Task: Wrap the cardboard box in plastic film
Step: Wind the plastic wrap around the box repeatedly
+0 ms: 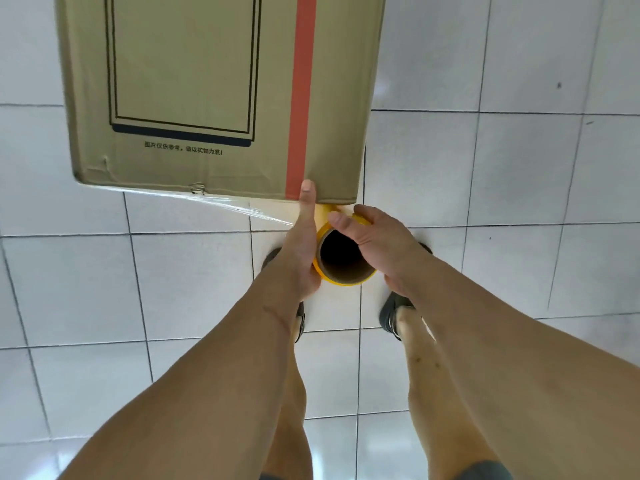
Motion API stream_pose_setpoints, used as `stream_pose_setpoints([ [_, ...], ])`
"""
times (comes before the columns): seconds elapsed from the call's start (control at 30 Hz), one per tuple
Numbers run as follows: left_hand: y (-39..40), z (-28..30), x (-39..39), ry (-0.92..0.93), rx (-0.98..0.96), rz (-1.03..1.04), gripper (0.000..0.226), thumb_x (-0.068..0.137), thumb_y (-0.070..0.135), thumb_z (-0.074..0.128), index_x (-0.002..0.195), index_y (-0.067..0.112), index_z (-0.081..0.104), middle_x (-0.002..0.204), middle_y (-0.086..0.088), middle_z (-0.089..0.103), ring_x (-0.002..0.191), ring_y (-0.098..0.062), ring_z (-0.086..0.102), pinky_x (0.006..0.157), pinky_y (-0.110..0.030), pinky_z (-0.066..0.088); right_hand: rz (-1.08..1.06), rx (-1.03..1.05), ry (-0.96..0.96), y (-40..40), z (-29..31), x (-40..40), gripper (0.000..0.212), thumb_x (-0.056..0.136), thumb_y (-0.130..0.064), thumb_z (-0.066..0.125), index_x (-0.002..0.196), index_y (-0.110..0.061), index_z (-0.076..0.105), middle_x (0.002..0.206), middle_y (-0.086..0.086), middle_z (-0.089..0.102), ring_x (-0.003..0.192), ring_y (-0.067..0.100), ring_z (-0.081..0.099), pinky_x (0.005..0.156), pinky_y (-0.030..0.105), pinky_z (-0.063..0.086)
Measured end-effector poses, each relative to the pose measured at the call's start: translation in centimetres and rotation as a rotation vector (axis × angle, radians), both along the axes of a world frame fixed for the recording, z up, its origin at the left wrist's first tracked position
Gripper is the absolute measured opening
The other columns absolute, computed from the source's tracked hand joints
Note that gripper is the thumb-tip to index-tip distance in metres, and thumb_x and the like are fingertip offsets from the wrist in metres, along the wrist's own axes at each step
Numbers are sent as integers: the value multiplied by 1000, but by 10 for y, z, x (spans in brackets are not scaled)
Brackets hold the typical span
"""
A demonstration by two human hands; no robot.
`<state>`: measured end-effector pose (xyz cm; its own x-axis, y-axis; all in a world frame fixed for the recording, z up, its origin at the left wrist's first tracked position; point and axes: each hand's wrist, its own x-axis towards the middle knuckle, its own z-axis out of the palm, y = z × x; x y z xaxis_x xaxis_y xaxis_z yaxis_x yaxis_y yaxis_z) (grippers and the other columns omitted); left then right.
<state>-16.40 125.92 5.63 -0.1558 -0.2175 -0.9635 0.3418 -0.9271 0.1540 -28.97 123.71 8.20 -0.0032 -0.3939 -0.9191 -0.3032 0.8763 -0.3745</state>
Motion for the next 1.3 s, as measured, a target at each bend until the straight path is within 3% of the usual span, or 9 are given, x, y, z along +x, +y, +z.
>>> stream_pose_setpoints([
  [0.13, 1, -9, -16, -221, 6, -76, 149, 35, 119, 51, 149, 23, 62, 137, -6, 75, 127, -30, 71, 117, -51, 51, 51, -8, 7, -10, 2, -14, 73, 78, -62, 72, 139, -29, 49, 125, -13, 56, 115, 12, 54, 91, 25, 39],
  [0.4, -1, -1, -43, -79, 55, 47, 119, 70, 108, 45, 137, 13, 73, 122, -16, 82, 116, -33, 80, 113, -49, 57, 162, -31, 10, -11, -3, -41, 73, 87, -58, 65, 147, -24, 43, 144, -4, 49, 123, 15, 49, 90, 23, 32],
  [0.57, 3, -36, -56, -277, 124, 98, 164, 21, 122, 45, 152, 25, 62, 142, -11, 74, 133, -37, 69, 119, -57, 48, 73, 15, -75, -19, -7, -56, 76, 82, -63, 66, 146, -29, 43, 133, -12, 48, 113, 7, 45, 89, 24, 30],
  [0.77, -14, -3, -79, -127, 77, 213, 115, 76, 104, 47, 137, 10, 72, 124, -20, 81, 117, -35, 79, 113, -51, 56, 169, 15, -80, -33, -13, -75, 69, 82, -60, 69, 139, -27, 50, 125, -11, 58, 107, 11, 53, 84, 22, 36],
  [0.9, -13, -31, -90, -254, 121, 302, 159, 31, 121, 49, 164, 34, 46, 162, -10, 58, 145, -39, 59, 122, -62, 43, 254, 28, -76, -46, -7, -82, 76, 67, -77, 69, 122, -27, 57, 117, -15, 64, 109, 7, 58, 90, 23, 42],
  [0.97, -11, -44, -95, -333, 78, 318, 155, 39, 119, 50, 171, 41, 29, 174, -7, 42, 156, -41, 45, 126, -66, 36, 190, 87, -78, -44, -6, -88, 75, 64, -84, 64, 121, -35, 61, 122, -14, 65, 118, 8, 58, 102, 35, 42],
  [1.07, -7, -59, -103, -196, 115, 464, 157, 30, 117, 61, 165, 39, 44, 167, -12, 51, 148, -44, 55, 118, -66, 46, 173, 81, -98, -49, -3, -92, 44, 80, -70, 63, 105, -35, 67, 114, -14, 70, 113, 9, 61, 103, 37, 44],
  [1.17, -6, -76, -110, -97, 132, 561, 159, 26, 120, 54, 163, 40, 47, 164, -11, 56, 145, -42, 59, 118, -63, 48, 290, -18, -4, -66, -4, -90, 66, 75, -68, 70, 127, -29, 62, 123, -9, 66, 115, 13, 60, 106, 35, 43],
  [1.3, -36, -10, -116, -313, 31, 484, 119, 85, 101, 36, 176, 30, 11, 182, -3, 24, 166, -34, 28, 135, -52, 23, 346, 9, 65, -79, 4, -88, 89, 66, -75, 73, 140, -32, 51, 136, -11, 54, 123, 14, 54, 100, 31, 40],
])
